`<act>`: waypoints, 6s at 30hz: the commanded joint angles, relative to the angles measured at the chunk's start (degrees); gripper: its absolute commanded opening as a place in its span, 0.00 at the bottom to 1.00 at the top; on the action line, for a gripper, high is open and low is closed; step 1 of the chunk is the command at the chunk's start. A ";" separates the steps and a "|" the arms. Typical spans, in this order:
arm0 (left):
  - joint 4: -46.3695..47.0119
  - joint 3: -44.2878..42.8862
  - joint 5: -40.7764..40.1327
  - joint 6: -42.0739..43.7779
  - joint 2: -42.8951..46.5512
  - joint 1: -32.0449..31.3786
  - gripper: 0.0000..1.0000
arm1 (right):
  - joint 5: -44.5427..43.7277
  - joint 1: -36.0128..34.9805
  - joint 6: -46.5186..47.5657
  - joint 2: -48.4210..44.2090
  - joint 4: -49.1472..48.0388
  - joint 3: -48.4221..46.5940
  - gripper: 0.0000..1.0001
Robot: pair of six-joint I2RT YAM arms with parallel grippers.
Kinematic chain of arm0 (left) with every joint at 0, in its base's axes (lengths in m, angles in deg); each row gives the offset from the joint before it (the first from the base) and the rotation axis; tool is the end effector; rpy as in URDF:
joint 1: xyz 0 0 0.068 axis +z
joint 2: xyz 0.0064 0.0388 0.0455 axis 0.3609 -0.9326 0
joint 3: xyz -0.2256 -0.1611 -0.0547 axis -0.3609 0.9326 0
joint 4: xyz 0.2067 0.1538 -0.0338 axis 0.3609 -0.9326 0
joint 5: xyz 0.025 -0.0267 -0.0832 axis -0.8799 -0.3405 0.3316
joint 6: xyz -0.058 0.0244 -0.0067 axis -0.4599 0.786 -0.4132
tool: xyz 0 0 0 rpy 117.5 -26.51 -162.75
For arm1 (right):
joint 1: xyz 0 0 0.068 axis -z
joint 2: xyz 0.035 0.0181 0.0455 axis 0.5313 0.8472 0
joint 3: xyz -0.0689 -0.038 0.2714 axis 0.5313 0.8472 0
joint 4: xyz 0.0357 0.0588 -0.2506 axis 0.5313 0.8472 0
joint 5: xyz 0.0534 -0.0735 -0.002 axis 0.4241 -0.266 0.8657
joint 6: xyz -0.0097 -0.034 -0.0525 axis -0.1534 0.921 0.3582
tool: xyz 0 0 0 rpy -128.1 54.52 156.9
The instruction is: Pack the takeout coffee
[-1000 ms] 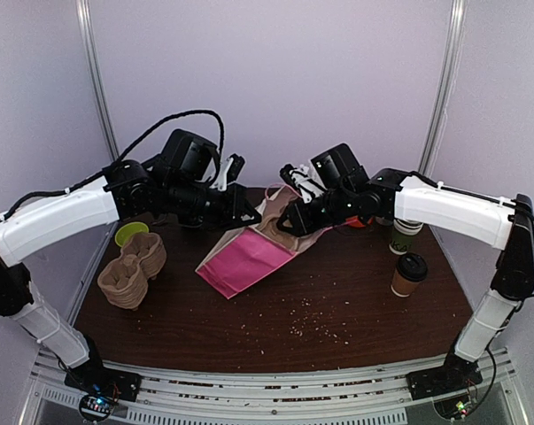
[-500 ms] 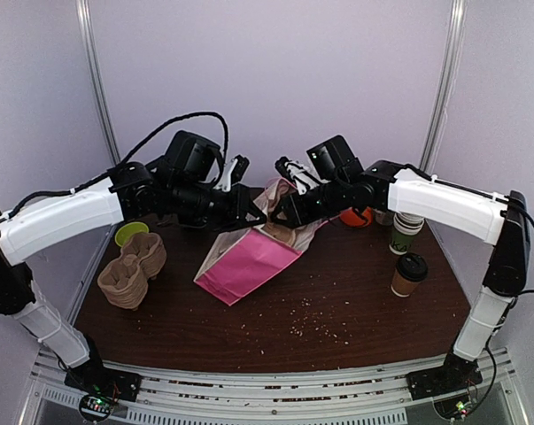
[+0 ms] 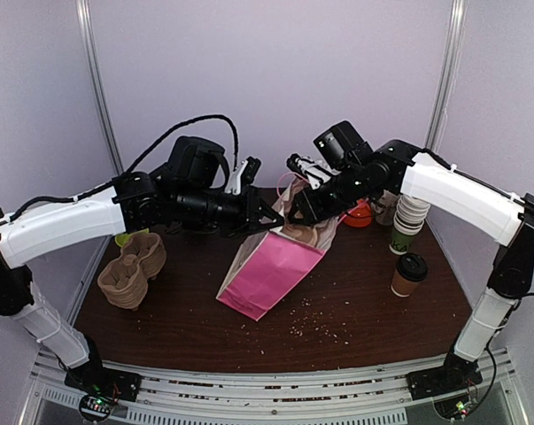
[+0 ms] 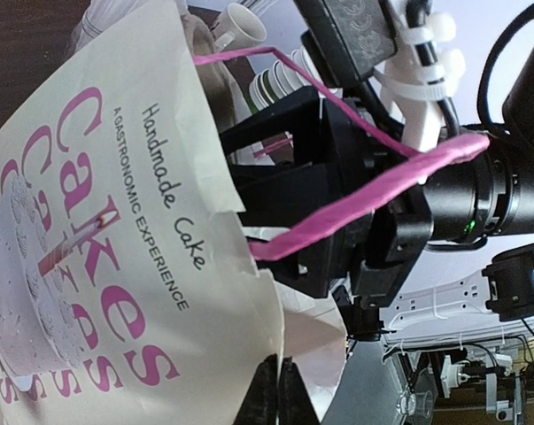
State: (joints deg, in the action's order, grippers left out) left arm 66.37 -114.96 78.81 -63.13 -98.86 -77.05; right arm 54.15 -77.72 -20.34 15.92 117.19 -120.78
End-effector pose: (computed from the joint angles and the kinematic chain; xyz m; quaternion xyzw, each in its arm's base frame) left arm 0.1932 -0.3076 0.3689 0.0729 0.8446 -0.4898 0.2035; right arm 0.2669 0.2848 0.3661 -0.2888 0.8652 0.2654 0.3123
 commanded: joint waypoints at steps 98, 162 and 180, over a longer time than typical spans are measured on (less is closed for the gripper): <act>7.19 -6.13 -13.02 13.14 -0.71 4.71 0.00 | 4.50 -0.21 4.58 -11.88 -15.27 16.53 0.41; 1.44 2.75 4.91 34.25 10.71 4.68 0.00 | -0.57 1.99 10.67 -14.61 -19.12 18.34 0.79; -0.74 2.44 4.20 36.10 10.89 4.70 0.00 | 6.55 2.02 8.97 -11.88 -14.32 19.31 0.48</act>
State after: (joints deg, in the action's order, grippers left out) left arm 64.55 -111.46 83.07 -28.38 -89.07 -72.62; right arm 60.03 -75.73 -9.39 5.54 100.84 -103.97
